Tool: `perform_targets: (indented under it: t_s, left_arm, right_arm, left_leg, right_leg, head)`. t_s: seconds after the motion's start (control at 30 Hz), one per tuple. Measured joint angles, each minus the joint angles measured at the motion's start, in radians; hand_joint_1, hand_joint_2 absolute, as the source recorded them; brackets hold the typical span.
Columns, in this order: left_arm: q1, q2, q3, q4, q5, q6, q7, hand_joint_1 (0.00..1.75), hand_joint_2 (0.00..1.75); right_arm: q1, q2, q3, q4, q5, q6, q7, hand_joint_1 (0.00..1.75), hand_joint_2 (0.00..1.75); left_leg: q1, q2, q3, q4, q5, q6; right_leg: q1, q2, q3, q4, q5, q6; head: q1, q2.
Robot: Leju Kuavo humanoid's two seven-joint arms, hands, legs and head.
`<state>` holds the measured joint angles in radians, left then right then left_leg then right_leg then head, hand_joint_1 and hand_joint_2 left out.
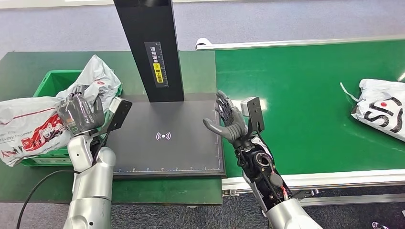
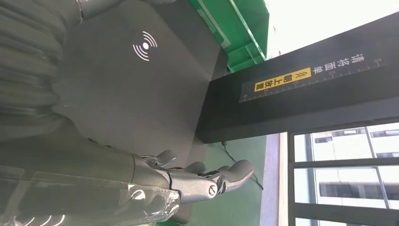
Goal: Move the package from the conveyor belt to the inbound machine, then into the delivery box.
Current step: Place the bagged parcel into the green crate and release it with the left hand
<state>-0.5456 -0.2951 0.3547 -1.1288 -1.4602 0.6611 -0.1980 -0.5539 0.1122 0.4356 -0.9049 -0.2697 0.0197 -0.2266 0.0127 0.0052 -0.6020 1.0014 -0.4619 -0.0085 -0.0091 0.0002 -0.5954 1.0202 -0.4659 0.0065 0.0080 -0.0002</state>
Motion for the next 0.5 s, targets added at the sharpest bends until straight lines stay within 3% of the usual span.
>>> perform_targets:
  t_s: [0.1, 0.2, 0.5]
  left_arm:
    - [-0.014, 0.020, -0.001, 0.030, 0.008, 0.000, 0.015, 0.02, 1.75]
    - [-0.019, 0.029, 0.001, 0.033, 0.028, 0.000, -0.026, 0.00, 1.75]
    - [-0.020, 0.002, 0.057, -0.066, 0.107, 0.000, -0.293, 0.00, 1.75]
  right_arm:
    - [0.000, 0.000, 0.002, 0.000, 0.007, 0.004, 0.000, 0.00, 1.75]
    - [-0.002, 0.000, 0.003, 0.000, 0.008, 0.013, 0.002, 0.00, 1.75]
    - [-0.008, 0.000, 0.014, -0.001, 0.007, 0.019, 0.005, 0.00, 1.75]
  left_leg:
    - [0.000, 0.000, 0.000, 0.000, 0.000, 0.000]
    - [0.000, 0.000, 0.000, 0.000, 0.000, 0.000]
    - [0.000, 0.000, 0.000, 0.000, 0.000, 0.000]
  right_leg:
    - [0.000, 0.000, 0.000, 0.000, 0.000, 0.000]
    - [0.000, 0.000, 0.000, 0.000, 0.000, 0.000]
    - [0.000, 0.000, 0.000, 0.000, 0.000, 0.000]
  head:
    - [0.000, 0.000]
    - [0.000, 0.000]
    - [0.000, 0.000]
